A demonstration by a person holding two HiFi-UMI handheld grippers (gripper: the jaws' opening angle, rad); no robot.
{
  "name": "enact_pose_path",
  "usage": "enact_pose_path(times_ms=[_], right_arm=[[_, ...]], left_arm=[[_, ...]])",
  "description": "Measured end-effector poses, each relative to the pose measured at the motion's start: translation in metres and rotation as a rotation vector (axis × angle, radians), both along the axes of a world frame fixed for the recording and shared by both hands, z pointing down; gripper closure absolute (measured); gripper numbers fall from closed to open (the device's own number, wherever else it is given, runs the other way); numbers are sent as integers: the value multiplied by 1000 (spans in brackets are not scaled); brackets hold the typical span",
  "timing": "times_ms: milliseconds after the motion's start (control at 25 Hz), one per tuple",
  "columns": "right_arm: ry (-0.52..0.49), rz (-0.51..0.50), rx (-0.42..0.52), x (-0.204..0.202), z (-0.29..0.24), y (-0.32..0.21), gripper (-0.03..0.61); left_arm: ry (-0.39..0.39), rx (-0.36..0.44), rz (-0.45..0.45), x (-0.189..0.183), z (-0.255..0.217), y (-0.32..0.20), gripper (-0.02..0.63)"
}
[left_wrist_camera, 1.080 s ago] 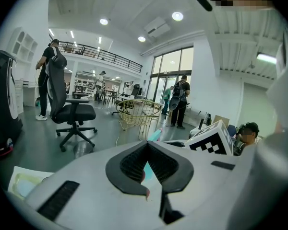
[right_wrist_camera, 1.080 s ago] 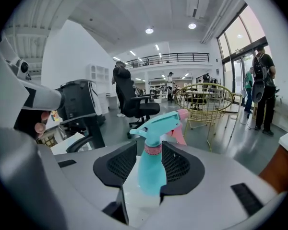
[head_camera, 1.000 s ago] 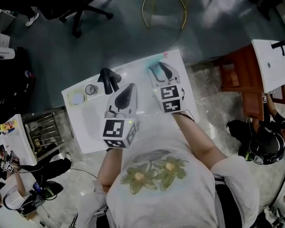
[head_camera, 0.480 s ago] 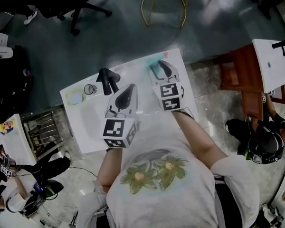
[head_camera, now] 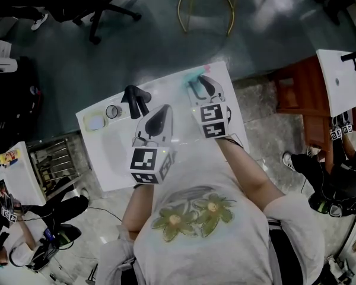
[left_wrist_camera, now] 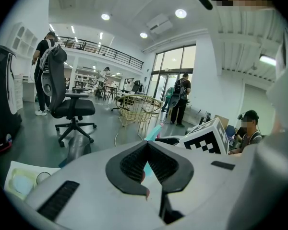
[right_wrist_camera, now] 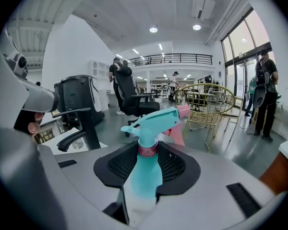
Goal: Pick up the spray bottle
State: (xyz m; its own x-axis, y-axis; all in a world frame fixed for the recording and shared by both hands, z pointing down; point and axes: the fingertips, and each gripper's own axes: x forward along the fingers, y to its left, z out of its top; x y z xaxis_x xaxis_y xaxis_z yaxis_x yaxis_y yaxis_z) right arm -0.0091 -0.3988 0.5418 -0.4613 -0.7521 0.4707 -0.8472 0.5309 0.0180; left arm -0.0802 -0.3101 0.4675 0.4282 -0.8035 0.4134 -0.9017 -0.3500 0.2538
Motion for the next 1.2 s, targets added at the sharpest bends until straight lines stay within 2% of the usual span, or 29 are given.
enact_pose_path(times_ms=[600, 1200], right_arm=[[-30, 3, 16, 3, -19, 2, 443], [-38, -21, 65, -4, -52, 23, 443]], left_arm=[[1, 23, 4, -1, -8, 3, 604], [5, 100, -15, -10, -38, 19, 604]])
